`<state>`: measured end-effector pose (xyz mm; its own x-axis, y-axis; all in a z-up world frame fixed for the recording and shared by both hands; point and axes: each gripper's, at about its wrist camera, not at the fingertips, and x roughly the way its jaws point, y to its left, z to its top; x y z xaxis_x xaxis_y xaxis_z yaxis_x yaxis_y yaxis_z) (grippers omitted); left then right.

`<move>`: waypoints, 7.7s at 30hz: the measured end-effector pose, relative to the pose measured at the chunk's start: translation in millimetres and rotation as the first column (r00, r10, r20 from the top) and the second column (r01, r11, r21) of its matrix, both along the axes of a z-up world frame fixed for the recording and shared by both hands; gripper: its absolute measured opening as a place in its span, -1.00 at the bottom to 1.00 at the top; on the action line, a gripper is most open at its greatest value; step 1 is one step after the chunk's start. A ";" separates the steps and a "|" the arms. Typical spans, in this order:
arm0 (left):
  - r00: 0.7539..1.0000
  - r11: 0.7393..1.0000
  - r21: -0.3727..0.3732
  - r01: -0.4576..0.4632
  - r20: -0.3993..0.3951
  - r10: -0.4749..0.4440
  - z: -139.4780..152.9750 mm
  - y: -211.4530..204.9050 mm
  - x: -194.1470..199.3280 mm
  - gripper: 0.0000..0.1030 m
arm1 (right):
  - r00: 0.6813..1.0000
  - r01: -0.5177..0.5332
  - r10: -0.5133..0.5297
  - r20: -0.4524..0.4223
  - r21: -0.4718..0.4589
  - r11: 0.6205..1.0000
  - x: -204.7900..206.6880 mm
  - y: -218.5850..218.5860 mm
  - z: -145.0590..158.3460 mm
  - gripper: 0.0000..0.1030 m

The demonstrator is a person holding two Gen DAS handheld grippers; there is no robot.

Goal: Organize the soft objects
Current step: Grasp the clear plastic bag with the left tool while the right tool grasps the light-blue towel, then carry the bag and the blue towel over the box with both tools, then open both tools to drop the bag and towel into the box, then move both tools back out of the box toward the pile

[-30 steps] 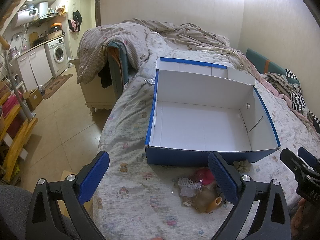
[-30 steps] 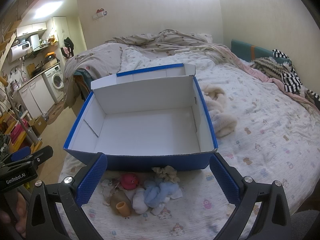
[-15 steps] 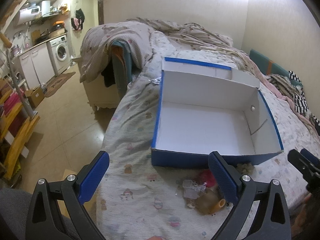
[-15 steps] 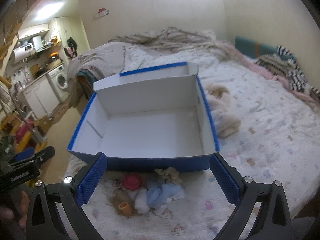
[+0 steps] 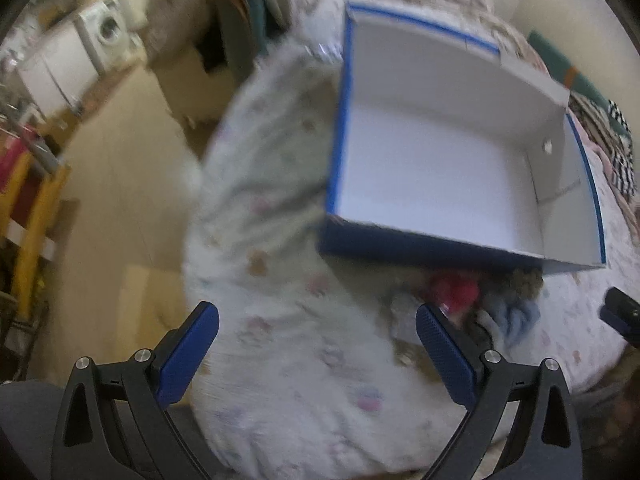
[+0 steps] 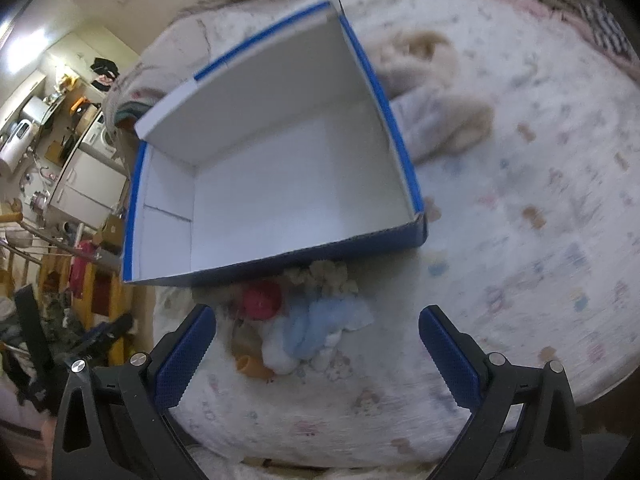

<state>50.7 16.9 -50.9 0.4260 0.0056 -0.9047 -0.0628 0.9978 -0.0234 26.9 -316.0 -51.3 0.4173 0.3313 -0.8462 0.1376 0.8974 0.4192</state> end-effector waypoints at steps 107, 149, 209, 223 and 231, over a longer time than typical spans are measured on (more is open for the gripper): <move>0.985 0.994 -0.031 0.104 0.143 -0.099 94.1 -55.7 6.9 -0.29 | 0.921 -0.224 0.192 0.338 0.057 0.973 -2.3 40.0 148.8 -0.87; 0.980 0.980 -0.012 0.197 -0.024 -0.197 -16.3 -116.2 114.6 -0.28 | 0.977 -0.209 0.211 0.041 -0.044 0.977 128.3 51.6 -27.0 -0.86; 0.982 0.987 -0.025 0.156 0.111 -0.152 41.5 -77.8 40.4 0.57 | 0.965 -0.119 0.144 0.219 -0.124 0.985 38.8 45.0 34.9 0.94; 0.988 0.987 -0.031 0.157 0.000 -0.157 0.7 -56.8 -9.6 0.57 | 0.939 -0.342 0.343 -0.004 0.073 0.937 7.9 89.8 -21.9 0.50; 0.991 0.992 -0.036 0.125 -0.047 -0.127 -15.2 -51.2 -6.3 0.57 | 0.893 -0.420 0.424 -0.149 0.060 0.905 11.9 129.3 -67.2 -0.08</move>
